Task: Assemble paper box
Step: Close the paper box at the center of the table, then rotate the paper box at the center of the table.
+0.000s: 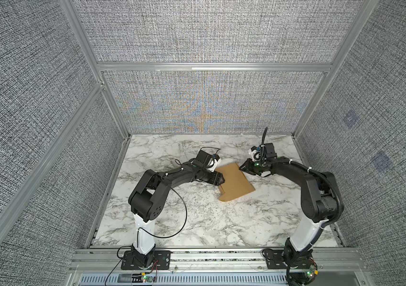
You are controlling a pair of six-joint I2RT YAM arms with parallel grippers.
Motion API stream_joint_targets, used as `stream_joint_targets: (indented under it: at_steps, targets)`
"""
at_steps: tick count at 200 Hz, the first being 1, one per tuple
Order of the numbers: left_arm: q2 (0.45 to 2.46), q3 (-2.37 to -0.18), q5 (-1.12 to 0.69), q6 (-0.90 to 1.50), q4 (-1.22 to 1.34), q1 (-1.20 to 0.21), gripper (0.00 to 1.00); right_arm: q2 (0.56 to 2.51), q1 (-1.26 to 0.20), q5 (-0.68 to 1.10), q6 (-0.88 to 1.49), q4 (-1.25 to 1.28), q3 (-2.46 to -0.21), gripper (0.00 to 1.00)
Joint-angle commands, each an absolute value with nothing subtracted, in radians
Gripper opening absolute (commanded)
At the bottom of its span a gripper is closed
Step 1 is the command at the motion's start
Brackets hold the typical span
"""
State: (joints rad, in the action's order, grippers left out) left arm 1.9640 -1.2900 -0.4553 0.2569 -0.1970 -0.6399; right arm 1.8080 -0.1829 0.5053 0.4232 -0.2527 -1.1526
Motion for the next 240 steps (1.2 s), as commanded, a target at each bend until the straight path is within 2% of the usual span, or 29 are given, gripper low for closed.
stream_joint_targets:
  at_steps: [1,17,62,107,161,171,181,213,240]
  targets:
    - [1.984,-1.313,-0.5,0.261,-0.18,-0.633,0.68,1.769,-0.192,0.528,0.449,-0.226,-1.117,0.24]
    - [2.021,-1.346,-0.519,0.239,-0.196,-0.632,0.64,1.723,-0.201,0.516,0.471,-0.212,-1.07,0.24]
    - [2.037,-1.396,-0.502,0.19,-0.242,-0.629,0.64,1.608,-0.249,0.472,0.547,-0.186,-0.953,0.24]
    - [2.021,-1.374,-0.477,0.16,-0.253,-0.624,0.65,1.529,-0.202,0.337,0.461,-0.302,-0.953,0.26]
    - [2.064,-1.378,-0.508,0.174,-0.248,-0.626,0.62,1.632,-0.187,0.393,0.441,-0.264,-0.958,0.28]
    - [2.078,-1.39,-0.521,0.165,-0.252,-0.626,0.57,1.641,-0.187,0.397,0.443,-0.259,-0.956,0.28]
    - [2.091,-1.408,-0.512,0.155,-0.274,-0.626,0.55,1.646,-0.189,0.394,0.454,-0.272,-0.957,0.28]
    - [2.105,-1.444,-0.468,0.118,-0.305,-0.621,0.55,1.584,-0.236,0.395,0.5,-0.257,-0.894,0.27]
    - [2.139,-1.525,-0.424,0.067,-0.375,-0.614,0.59,1.542,-0.293,0.399,0.551,-0.267,-0.852,0.27]
